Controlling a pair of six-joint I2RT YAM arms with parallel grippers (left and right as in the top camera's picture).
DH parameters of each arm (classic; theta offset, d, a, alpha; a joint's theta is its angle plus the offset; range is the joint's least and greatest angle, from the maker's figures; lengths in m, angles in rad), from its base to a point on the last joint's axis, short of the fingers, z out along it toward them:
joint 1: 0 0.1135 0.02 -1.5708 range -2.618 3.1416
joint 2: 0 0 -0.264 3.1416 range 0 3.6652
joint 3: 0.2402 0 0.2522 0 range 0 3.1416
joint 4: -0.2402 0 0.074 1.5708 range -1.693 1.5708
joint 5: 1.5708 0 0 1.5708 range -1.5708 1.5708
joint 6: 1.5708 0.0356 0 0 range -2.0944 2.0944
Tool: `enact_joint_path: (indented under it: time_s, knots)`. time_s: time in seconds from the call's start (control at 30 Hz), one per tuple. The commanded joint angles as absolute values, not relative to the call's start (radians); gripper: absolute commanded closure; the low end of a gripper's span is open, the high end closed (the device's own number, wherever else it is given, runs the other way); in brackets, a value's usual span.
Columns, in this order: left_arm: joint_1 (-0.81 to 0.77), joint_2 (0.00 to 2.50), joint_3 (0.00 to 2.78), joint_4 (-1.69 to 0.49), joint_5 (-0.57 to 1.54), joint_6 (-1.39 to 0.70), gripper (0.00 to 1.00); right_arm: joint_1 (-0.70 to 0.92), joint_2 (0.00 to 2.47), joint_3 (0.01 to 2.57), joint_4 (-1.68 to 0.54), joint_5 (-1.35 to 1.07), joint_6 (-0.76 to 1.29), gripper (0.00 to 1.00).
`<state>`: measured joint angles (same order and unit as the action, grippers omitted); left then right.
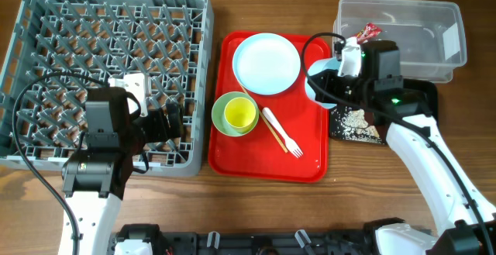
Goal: Sort waste into correct bins and load items into the dishwasher rack
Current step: 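Tip the blue bowl over the black tray to dump the rice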
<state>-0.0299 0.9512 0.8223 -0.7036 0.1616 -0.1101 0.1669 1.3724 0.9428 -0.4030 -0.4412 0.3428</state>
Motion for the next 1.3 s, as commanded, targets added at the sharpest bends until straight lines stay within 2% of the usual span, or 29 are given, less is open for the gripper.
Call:
enact_joint_path:
  time_s: [0.0,0.1,0.2,0.4,0.63,0.9,0.97,1.07,1.2,1.27]
  knots:
    - [-0.026,0.952,0.842,-0.701,0.156,-0.113,0.0,0.187,1.365,0.958,-0.391,-0.321,0.316,0.95]
    - [-0.026,0.952,0.842,-0.701,0.156,-0.113,0.0,0.181,1.365,0.958,-0.405,-0.285,0.339,0.96]
    - [-0.026,0.952,0.842,-0.704,0.156,-0.113,0.0,0.11,1.365,0.958,-0.389,-0.368,0.604,0.96]
    - [-0.026,0.952,0.842,-0.708,0.156,-0.112,0.0,-0.175,1.385,0.958,-0.284,-0.913,0.812,0.96]
    - [-0.026,0.952,0.842,-0.708,0.156,-0.112,0.0,-0.435,1.512,0.957,-0.215,-1.448,0.827,0.96]
    - [-0.026,0.952,0.842,-0.708,0.156,-0.113,0.0,-0.474,1.707,0.954,-0.239,-1.552,0.821,0.96]
    - [-0.026,0.952,0.842,-0.708,0.156,-0.113,0.0,-0.473,1.718,0.954,-0.147,-1.623,0.712,0.96]
    - [-0.026,0.952,0.842,-0.708,0.156,-0.112,0.0,-0.471,1.707,0.954,-0.147,-1.613,0.539,0.96]
    - [-0.026,0.952,0.842,-0.707,0.156,-0.112,0.0,-0.471,1.709,0.954,-0.164,-1.478,0.701,0.96]
    - [-0.026,0.952,0.842,-0.708,0.156,-0.113,0.0,-0.467,1.709,0.954,-0.044,-1.624,0.67,0.96]
